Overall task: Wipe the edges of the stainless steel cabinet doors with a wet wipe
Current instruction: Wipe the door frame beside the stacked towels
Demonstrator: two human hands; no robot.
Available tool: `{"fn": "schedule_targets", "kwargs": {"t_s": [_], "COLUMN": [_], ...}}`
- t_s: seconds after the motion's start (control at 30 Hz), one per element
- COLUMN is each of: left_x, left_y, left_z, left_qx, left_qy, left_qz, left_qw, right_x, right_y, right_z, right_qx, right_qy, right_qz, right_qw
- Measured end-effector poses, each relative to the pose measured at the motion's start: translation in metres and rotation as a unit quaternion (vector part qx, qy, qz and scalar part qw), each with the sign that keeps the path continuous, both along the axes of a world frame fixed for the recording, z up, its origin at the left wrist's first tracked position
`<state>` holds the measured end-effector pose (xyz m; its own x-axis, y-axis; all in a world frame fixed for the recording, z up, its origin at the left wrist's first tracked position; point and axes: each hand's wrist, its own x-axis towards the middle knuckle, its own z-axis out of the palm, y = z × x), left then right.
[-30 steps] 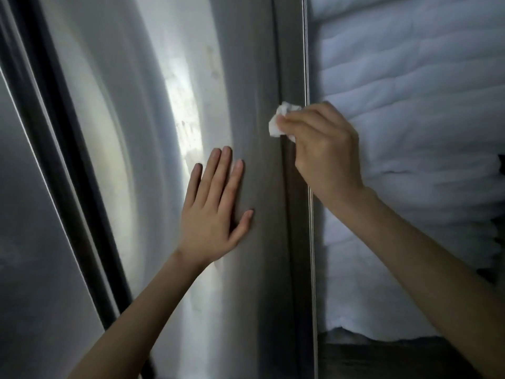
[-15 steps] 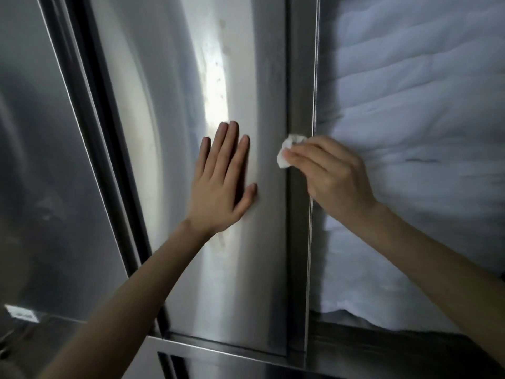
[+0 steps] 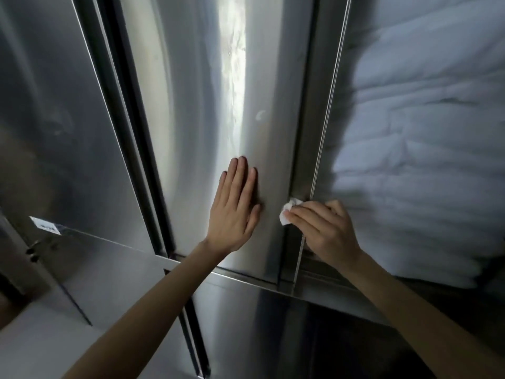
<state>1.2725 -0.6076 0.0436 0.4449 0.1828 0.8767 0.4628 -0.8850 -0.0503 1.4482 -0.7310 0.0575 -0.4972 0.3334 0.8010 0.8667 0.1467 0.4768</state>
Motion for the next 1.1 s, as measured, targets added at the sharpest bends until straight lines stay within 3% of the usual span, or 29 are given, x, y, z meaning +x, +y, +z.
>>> {"fn": "schedule_targets", "kwargs": {"t_s": [0.13, 0.37, 0.47, 0.57, 0.77, 0.87, 0.97, 1.1], "left_x": [0.002, -0.014, -0.016, -0.020, -0.008, 0.009, 0.024, 0.040], "left_y": [-0.005, -0.010, -0.013, -0.015, -0.023, -0.022, -0.018, -0.010], "left_z": [-0.009, -0.035, -0.038, -0.036, 0.003, 0.036, 0.058, 0.061], "left_qx": [-0.014, -0.038, -0.045, -0.031, 0.015, 0.036, 0.059, 0.085], "left_qy": [0.000, 0.060, 0.064, 0.061, 0.009, -0.024, -0.041, -0.037], "left_qz": [0.004, 0.009, 0.011, 0.016, 0.007, -0.007, -0.011, 0.009], "left_qw": [1.000, 0.997, 0.997, 0.998, 1.000, 0.999, 0.997, 0.996], "right_x": [-0.003, -0.016, -0.016, -0.010, 0.013, 0.008, -0.008, -0.007], "right_y": [0.002, -0.020, -0.019, -0.019, -0.023, -0.032, -0.040, -0.032], "right_z": [-0.023, -0.130, -0.127, -0.091, -0.005, -0.021, -0.053, -0.025], "right_qx": [0.012, -0.141, -0.171, -0.144, 0.023, -0.063, -0.204, -0.139], "right_qy": [0.047, -0.005, -0.038, -0.039, 0.081, 0.147, 0.329, 0.305], "right_qz": [0.003, -0.028, -0.028, 0.002, -0.005, -0.046, -0.017, -0.006], "right_qw": [0.999, 0.990, 0.984, 0.989, 0.996, 0.986, 0.922, 0.942]}}
